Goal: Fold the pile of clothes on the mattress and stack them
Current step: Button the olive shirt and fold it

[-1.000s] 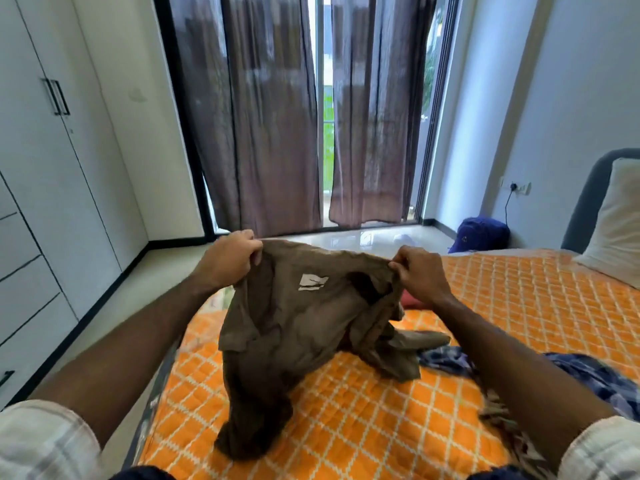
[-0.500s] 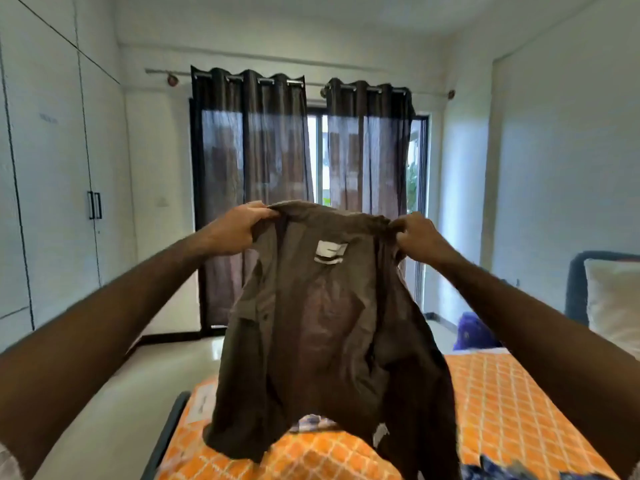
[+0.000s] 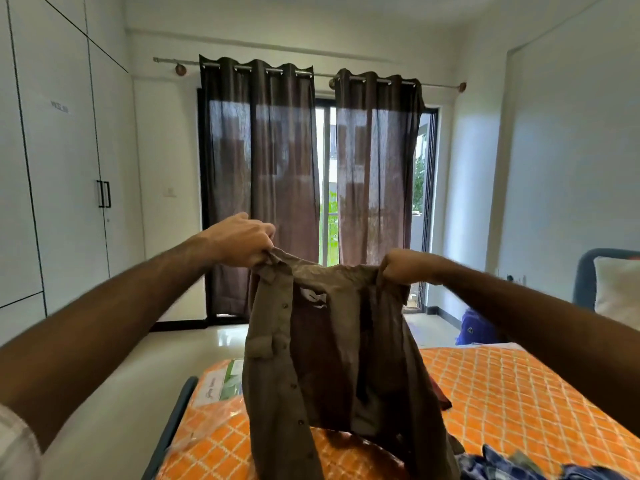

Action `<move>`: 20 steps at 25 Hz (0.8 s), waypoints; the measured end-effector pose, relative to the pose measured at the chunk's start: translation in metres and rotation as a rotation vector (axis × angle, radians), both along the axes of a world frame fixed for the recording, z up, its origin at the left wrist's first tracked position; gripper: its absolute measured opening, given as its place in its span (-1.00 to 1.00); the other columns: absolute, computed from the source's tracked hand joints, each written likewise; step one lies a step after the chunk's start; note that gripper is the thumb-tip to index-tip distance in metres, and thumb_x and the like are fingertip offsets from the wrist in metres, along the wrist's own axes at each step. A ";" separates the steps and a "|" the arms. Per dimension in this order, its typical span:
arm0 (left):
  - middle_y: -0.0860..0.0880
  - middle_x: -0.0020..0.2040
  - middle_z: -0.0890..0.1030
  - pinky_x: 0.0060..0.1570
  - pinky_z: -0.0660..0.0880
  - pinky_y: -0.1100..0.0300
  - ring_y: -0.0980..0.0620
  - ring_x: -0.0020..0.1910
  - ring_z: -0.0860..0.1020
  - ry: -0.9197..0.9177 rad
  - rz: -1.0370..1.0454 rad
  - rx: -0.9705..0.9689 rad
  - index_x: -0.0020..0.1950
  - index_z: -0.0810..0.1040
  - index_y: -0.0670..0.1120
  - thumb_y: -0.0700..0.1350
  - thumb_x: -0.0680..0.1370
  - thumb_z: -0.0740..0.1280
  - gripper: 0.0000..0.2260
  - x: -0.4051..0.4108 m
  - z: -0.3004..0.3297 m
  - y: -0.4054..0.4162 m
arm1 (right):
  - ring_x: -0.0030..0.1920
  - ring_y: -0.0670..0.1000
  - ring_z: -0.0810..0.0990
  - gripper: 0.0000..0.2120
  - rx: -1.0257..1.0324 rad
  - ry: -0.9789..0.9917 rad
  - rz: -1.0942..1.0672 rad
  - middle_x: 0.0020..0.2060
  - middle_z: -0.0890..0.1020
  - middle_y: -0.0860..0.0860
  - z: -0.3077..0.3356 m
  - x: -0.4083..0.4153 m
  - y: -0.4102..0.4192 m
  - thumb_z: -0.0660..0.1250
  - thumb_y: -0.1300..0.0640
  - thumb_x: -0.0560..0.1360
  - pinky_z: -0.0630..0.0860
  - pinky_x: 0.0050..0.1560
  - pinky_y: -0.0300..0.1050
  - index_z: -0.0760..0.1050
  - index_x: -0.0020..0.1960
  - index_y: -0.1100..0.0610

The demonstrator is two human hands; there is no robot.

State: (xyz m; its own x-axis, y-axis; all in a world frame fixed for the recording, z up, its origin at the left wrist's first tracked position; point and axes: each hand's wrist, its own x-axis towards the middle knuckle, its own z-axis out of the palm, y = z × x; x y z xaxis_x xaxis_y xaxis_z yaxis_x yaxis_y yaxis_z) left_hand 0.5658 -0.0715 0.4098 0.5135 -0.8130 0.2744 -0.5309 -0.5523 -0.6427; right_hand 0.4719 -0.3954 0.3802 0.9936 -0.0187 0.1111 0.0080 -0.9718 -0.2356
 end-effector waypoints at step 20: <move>0.04 -0.20 0.65 0.04 0.48 0.19 0.12 -0.29 0.56 0.094 -0.426 -0.008 0.07 0.57 0.01 0.35 0.59 0.01 -0.48 -0.021 -0.008 -0.020 | 0.02 0.01 0.64 -0.85 -0.809 -0.290 0.649 -0.12 0.69 -0.05 -0.002 -0.022 0.054 0.30 0.00 0.60 0.11 0.53 0.14 0.61 0.08 0.00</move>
State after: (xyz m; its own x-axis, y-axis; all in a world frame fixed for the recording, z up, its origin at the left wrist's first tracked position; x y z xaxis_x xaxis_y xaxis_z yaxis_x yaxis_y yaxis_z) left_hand 0.5448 -0.0918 0.4014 0.1557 -0.9558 0.2495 -0.7683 -0.2760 -0.5776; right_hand 0.4503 -0.3413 0.3785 0.7213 0.6872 0.0867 0.5302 -0.6283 0.5693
